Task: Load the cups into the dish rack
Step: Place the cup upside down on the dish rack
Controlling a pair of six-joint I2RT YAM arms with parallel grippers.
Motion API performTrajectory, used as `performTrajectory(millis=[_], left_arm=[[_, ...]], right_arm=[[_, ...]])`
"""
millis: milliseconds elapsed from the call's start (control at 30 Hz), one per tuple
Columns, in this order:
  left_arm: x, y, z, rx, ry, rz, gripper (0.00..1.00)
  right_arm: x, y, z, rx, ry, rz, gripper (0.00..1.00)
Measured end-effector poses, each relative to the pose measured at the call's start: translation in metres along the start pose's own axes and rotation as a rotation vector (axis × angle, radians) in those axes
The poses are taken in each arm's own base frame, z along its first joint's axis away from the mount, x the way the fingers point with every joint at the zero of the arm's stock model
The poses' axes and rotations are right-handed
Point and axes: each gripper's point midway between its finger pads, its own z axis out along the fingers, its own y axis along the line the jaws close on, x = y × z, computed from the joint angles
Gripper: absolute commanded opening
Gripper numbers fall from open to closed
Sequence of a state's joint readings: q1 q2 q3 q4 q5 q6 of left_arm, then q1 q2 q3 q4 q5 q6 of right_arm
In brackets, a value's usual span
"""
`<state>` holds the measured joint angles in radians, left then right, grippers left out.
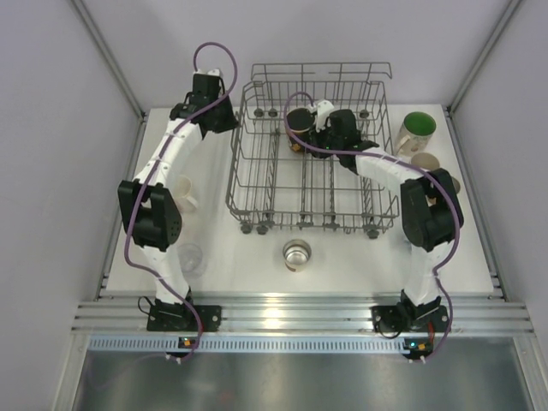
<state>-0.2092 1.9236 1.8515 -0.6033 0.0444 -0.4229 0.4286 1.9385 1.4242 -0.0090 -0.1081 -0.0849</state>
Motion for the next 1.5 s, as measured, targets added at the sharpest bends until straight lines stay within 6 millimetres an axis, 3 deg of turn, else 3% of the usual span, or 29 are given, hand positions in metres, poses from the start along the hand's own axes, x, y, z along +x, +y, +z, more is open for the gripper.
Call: performTrajectory(millis=[533, 700, 800, 900, 1133, 1500], left_arm=[[-0.008, -0.002, 0.007, 0.002, -0.016, 0.008, 0.00], [-0.009, -0.002, 0.009, 0.003, -0.016, 0.015, 0.00], [-0.009, -0.002, 0.009, 0.003, -0.016, 0.020, 0.19], [-0.009, -0.001, 0.010, -0.006, -0.019, 0.010, 0.27], [-0.015, 0.008, 0.009, -0.039, -0.035, 0.006, 0.52], [-0.028, 0.005, 0.002, -0.015, -0.059, 0.018, 0.69]], right_arm=[[-0.005, -0.008, 0.008, 0.033, -0.016, 0.130, 0.04], [-0.007, -0.010, 0.009, 0.043, -0.023, 0.139, 0.27], [-0.006, -0.019, 0.008, 0.085, -0.026, 0.147, 0.34], [-0.004, -0.029, 0.007, 0.114, -0.025, 0.162, 0.36], [-0.002, -0.027, 0.007, 0.107, -0.020, 0.175, 0.41], [-0.019, -0.030, -0.009, 0.119, -0.046, 0.162, 0.44]])
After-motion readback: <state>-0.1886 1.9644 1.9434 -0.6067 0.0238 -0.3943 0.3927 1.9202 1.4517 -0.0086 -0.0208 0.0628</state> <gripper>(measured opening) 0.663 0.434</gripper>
